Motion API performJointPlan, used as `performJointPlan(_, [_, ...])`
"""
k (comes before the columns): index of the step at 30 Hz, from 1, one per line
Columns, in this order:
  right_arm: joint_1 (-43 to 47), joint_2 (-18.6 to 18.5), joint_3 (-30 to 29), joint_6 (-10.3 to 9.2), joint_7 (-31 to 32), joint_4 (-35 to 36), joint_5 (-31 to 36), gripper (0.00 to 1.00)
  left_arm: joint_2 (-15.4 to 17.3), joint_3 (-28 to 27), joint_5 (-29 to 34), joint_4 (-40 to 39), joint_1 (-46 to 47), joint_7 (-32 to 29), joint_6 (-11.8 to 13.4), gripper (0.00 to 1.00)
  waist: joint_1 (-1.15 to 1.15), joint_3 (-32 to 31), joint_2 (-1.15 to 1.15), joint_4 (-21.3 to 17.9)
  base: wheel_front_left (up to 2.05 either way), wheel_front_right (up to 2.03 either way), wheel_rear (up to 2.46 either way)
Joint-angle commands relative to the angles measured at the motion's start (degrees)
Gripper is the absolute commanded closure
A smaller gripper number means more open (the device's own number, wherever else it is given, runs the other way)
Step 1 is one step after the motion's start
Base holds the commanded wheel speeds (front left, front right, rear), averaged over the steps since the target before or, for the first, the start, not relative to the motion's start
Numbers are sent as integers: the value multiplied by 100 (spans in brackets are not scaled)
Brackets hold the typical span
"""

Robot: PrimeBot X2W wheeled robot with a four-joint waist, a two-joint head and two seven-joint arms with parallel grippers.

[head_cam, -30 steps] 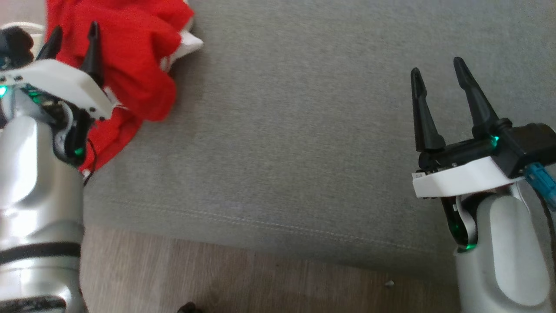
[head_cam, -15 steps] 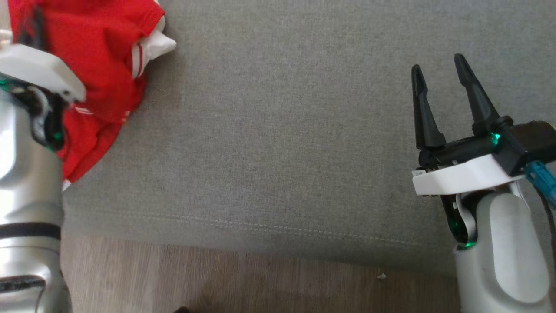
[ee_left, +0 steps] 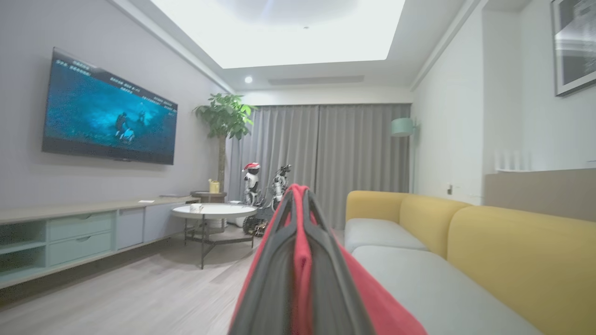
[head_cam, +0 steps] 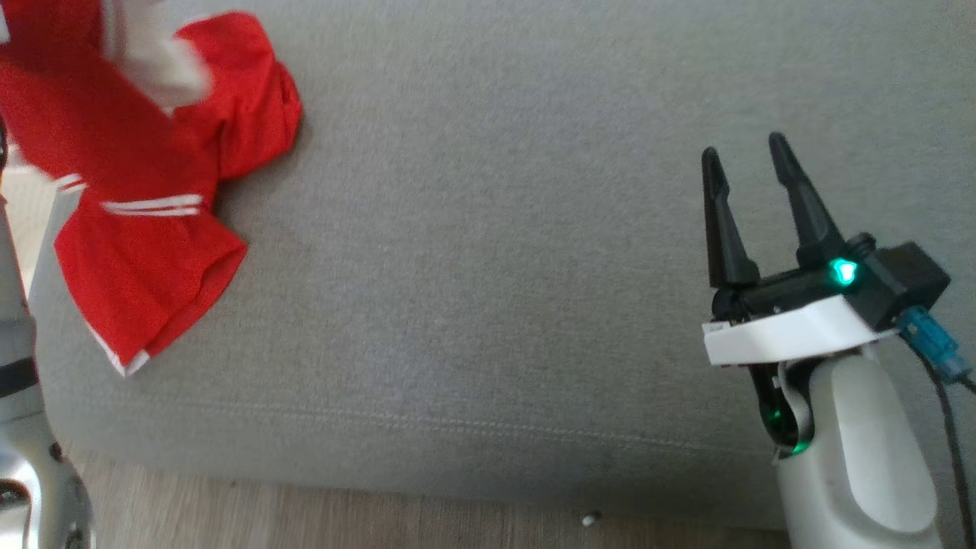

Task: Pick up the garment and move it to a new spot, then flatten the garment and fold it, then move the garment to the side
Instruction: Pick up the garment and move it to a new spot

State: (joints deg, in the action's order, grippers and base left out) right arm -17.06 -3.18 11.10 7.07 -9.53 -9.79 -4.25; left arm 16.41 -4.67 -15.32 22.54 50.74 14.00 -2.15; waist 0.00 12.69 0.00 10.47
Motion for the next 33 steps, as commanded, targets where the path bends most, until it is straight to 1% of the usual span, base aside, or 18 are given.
performJointPlan(1, [14, 30, 159, 42, -81, 126, -100, 0, 308, -104, -41, -361, 127, -116, -33, 100, 0, -230, 0, -144, 0, 0, 0])
performJointPlan(5, [0, 30, 215, 42, -204, -26, -274, 0, 204, 29, -197, -1037, 40, -635, -85, 100, 0, -403, 0, -341, 0, 0, 0])
performJointPlan(10, [-61, 30, 249, 42, -334, -149, -445, 0, -11, 209, -449, -1764, -82, -1290, -86, 100, 0, -483, 0, -697, 0, 0, 0])
performJointPlan(16, [-137, 30, 264, 42, -441, -215, -552, 0, -238, 508, -602, -2347, -182, -1877, -47, 100, 0, -445, 0, -1205, 0, 0, 0])
performJointPlan(21, [-292, 30, 306, 42, -491, -146, -644, 0, -382, 950, -562, -2726, -264, -2204, -114, 100, 0, -309, 0, -1727, 0, 0, 0])
performJointPlan(25, [-453, 30, 396, 42, -517, 12, -779, 0, -492, 1289, -559, -2926, -273, -2465, -167, 100, 0, -162, 0, -2156, 0, 0, 0])
performJointPlan(28, [-562, 30, 451, 42, -529, 128, -880, 0, -483, 1494, -464, -2912, -194, -2650, -189, 100, 0, -3, 0, -2482, 0, 0, 0])
performJointPlan(31, [-664, 30, 554, 42, -537, 235, -991, 0, -421, 1692, -252, -2668, -43, -2724, -213, 100, 0, 180, 0, -2825, 0, 0, 0])
performJointPlan(33, [-723, 30, 605, 42, -541, 315, -1065, 0, -455, 1728, -209, -2307, 104, -2726, -182, 100, 0, 311, 0, -3025, 0, 0, 0])
